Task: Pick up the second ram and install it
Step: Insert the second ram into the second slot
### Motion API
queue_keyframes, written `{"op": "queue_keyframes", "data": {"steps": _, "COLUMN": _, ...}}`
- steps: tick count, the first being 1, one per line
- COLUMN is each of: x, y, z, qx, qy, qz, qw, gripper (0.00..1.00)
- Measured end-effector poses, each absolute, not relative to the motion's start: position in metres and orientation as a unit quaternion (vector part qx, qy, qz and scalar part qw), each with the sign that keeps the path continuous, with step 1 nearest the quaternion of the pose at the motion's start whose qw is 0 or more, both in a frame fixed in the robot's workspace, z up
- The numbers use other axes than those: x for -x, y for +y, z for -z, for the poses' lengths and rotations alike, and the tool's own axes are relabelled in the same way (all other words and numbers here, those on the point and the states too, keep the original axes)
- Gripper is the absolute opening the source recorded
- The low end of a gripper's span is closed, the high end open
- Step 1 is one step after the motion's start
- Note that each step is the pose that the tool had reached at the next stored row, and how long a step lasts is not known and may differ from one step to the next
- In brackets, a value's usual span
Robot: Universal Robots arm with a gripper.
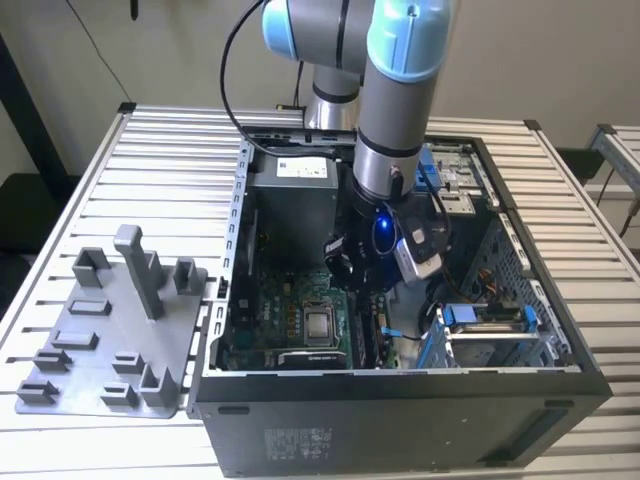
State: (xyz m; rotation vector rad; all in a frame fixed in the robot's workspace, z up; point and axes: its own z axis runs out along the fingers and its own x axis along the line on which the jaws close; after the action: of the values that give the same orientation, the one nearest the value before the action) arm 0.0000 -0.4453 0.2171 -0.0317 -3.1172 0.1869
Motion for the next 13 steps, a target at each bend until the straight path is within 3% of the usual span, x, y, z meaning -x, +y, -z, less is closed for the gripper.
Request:
{"op": "queue_keyframes", "data": {"steps": 8, "x": 0.000, "y": -0.445, "z": -0.246, "qx": 0.011, "qy": -0.998, "qz": -0.058, "qw": 0.009, "gripper": 0.22}}
{"op": "queue_keyframes", "data": {"steps": 13, "x": 0.000, "y": -0.445, "z": -0.248, "qx": 0.011, "qy": -0.998, "qz": -0.056, "qw": 0.009, "gripper": 0.20}}
